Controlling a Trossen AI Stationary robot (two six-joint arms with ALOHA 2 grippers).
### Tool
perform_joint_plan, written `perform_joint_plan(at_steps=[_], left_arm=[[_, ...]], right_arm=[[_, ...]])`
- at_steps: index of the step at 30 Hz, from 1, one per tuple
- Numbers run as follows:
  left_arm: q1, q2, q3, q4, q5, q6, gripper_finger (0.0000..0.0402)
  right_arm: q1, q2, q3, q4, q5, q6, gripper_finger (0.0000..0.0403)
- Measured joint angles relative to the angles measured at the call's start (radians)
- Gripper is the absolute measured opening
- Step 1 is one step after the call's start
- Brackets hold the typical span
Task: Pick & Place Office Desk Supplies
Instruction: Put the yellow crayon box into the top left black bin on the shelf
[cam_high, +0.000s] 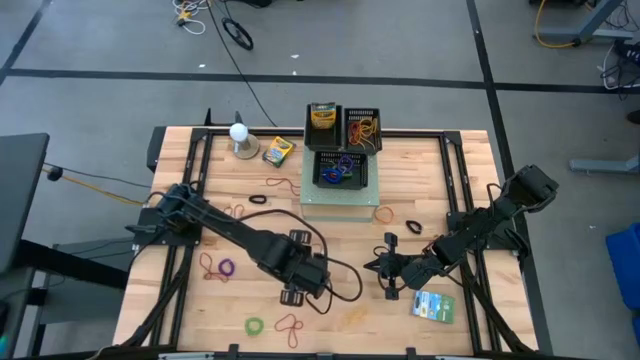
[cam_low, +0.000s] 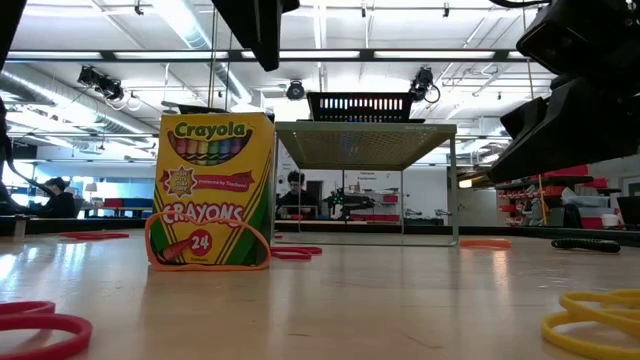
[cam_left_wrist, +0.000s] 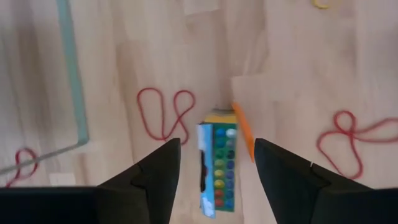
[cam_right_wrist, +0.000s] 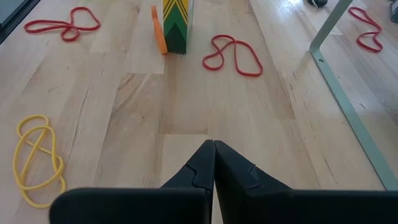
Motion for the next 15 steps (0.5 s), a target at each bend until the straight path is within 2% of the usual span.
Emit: perform_joint_plan(at_steps=[7,15], left_arm=[[-0.003,0.032,0.0,-0.056,-0.025,-0.069,0.0236],[-0.003,0.032,0.0,-0.059,0.082,-0.146,0.0229]], right_arm=[[0.0,0.0,0.0,0.0,0.0,0.0,0.0013],[0.0,0.0,0.0,0.001,0.008,0.0,0.0013]])
